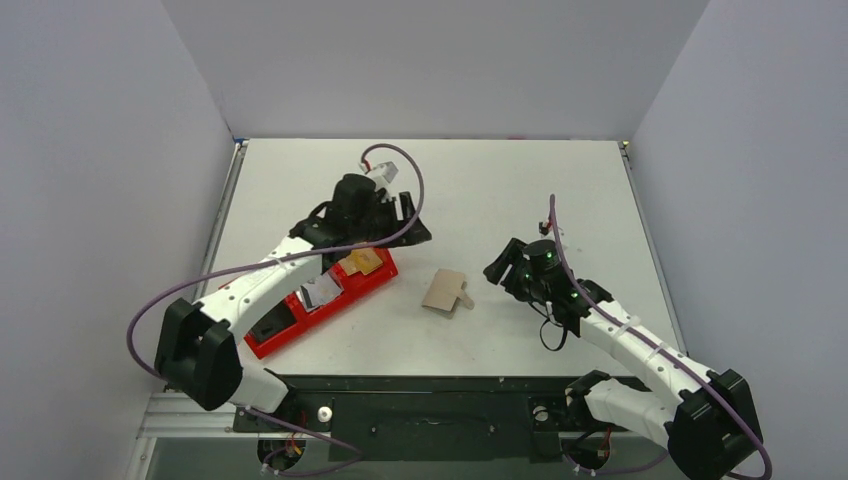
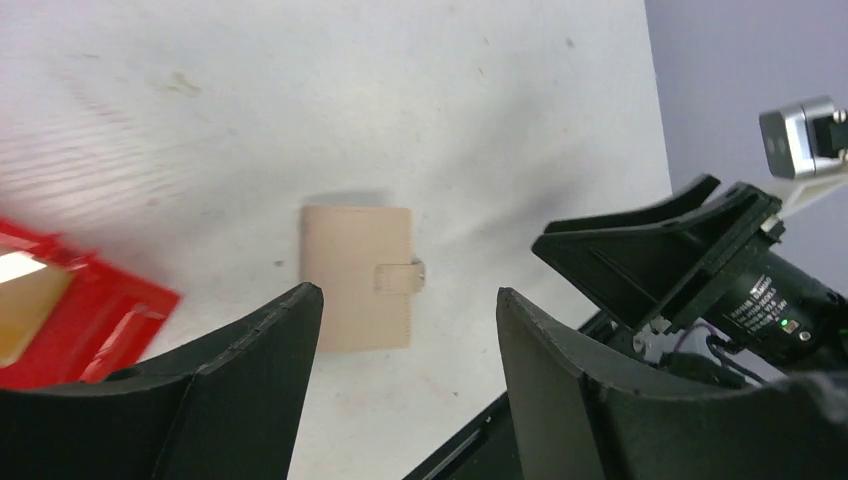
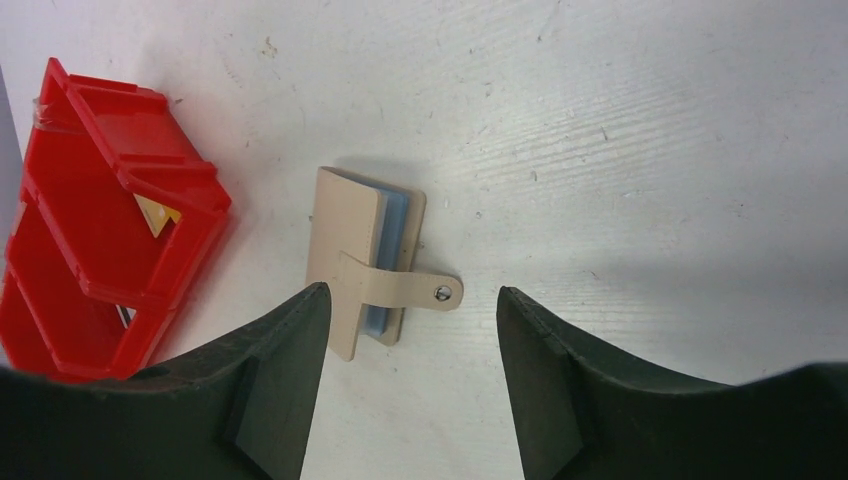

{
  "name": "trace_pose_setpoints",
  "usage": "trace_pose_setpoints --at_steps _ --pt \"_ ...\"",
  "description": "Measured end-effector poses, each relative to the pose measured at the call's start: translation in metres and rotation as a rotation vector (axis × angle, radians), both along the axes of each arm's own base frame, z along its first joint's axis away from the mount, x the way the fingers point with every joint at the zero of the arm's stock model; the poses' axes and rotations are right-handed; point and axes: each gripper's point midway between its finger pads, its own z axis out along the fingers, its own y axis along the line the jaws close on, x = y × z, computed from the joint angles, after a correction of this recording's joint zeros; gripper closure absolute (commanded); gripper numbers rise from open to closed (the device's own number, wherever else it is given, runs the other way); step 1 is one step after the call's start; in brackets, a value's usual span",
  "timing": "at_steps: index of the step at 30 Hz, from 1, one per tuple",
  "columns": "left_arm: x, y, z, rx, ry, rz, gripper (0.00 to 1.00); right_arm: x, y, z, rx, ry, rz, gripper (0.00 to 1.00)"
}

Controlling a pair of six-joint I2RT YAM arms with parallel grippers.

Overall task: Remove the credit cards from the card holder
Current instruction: Reset both arms

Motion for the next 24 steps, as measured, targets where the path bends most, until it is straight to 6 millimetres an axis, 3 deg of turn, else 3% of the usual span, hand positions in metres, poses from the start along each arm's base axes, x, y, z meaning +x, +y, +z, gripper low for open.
trace_pose_setpoints --at_steps 4,9,16,24 --pt "0.013 0.048 0.022 0.051 -0.054 0.147 0.37 0.004 0.002 0.009 0.002 -0.018 0.006 0.41" --pt "0.011 0.088 0.019 0.141 -0.051 0.254 0.37 0.009 0.004 0.016 0.0 -0.034 0.014 0.41" --pt "-0.003 0.114 -0.008 0.231 0.004 0.297 0.36 0.016 0.006 0.024 -0.011 -0.048 0.011 0.41" --pt "-0.005 0.126 -0.014 0.253 0.016 0.326 0.36 0.023 0.006 0.032 -0.024 -0.072 0.008 0.41"
